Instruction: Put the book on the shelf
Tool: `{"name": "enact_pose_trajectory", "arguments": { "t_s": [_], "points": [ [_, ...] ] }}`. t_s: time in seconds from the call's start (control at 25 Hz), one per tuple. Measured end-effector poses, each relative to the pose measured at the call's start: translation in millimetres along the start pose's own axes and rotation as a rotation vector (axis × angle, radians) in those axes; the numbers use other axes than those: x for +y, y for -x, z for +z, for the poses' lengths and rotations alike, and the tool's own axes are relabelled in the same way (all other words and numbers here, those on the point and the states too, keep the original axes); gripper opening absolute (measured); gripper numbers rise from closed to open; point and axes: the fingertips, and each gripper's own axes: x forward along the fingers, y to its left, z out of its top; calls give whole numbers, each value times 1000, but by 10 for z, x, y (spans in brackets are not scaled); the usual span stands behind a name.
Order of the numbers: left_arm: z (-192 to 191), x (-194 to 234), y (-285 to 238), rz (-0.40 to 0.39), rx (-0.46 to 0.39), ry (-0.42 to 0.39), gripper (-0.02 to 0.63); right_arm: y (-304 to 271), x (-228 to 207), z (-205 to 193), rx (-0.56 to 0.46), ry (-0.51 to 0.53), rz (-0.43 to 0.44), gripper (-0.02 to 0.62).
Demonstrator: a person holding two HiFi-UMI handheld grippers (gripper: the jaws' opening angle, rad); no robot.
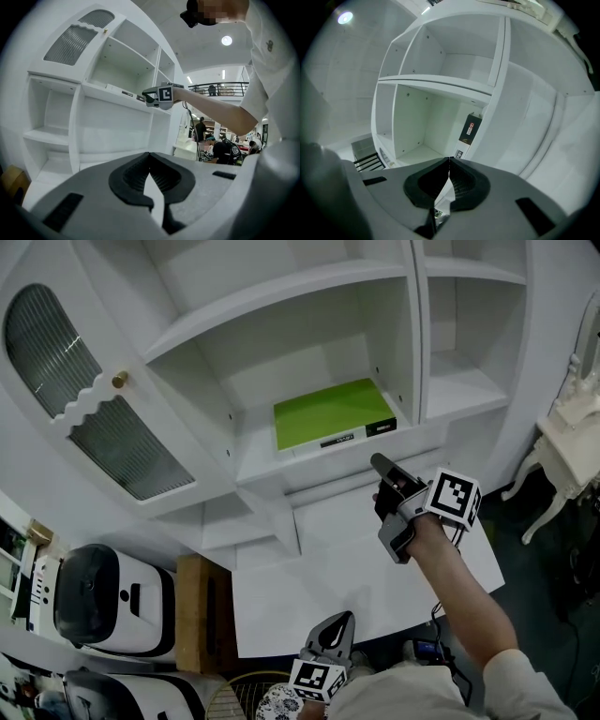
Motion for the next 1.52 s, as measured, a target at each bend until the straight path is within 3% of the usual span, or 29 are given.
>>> {"name": "enact_pose_trajectory", "arguments": {
  "t_s": [0.24,0.72,0.92,1.24,1.36,1.52],
  "points": [
    [30,-223,-141,-21,-9,-5,3,558,-59,-104,30,147,-75,17],
    [52,-693,-396,-82,-11,-18,3,1485,-220,-401,142,525,-105,17],
    [54,-829,-452,-90,-10,-20,3,1796,-213,-654,175,748,-65,17],
    [85,-1063,-526,-84,-33,-21,2,2242,-247,-1136,275,969,53,18],
    [58,-1135,-534,-72,-34,-20,3,2379,-244,-1267,296,1034,117,18],
    [6,-1222,-504,-47,-35,-2,2,2600,-431,-1420,359,1035,104,18]
  ]
}}
